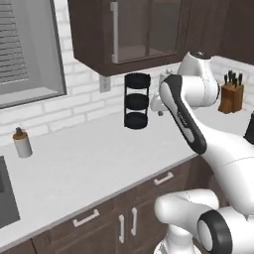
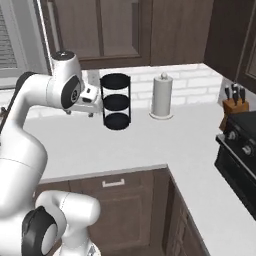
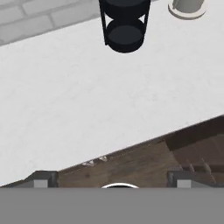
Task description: Take a straw from the drawer in front and place it inside the glass cup on the dining counter.
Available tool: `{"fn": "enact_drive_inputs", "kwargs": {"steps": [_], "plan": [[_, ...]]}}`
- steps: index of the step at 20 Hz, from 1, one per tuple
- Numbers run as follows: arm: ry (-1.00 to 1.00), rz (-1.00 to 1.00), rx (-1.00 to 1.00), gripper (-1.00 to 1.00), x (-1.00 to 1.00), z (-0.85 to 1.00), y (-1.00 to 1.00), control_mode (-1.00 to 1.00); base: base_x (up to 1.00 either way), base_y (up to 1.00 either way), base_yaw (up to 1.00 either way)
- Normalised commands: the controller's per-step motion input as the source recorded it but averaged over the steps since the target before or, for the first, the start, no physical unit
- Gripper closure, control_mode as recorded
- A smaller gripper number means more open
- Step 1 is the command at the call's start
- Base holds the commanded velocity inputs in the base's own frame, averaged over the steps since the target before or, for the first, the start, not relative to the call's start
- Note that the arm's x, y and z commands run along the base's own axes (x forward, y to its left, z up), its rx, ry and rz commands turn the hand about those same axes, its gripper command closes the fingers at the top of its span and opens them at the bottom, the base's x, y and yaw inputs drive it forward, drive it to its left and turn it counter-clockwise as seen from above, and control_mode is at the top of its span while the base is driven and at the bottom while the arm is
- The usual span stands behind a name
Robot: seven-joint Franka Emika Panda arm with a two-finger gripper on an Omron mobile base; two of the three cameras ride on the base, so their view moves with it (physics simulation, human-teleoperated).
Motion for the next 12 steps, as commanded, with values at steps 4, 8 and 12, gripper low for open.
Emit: {"fn": "enact_drive_inputs", "kwargs": {"steps": [4, 8, 12], "plan": [[0.00, 0.00, 0.00, -1.00, 0.00, 0.00, 0.00, 1.00, -0.09, 0.59, -0.49], [0.00, 0.00, 0.00, -1.00, 0.00, 0.00, 0.00, 1.00, -0.03, 0.67, -0.50], [0.00, 0.00, 0.00, -1.00, 0.00, 0.00, 0.00, 1.00, -0.05, 0.63, -0.49]]}}
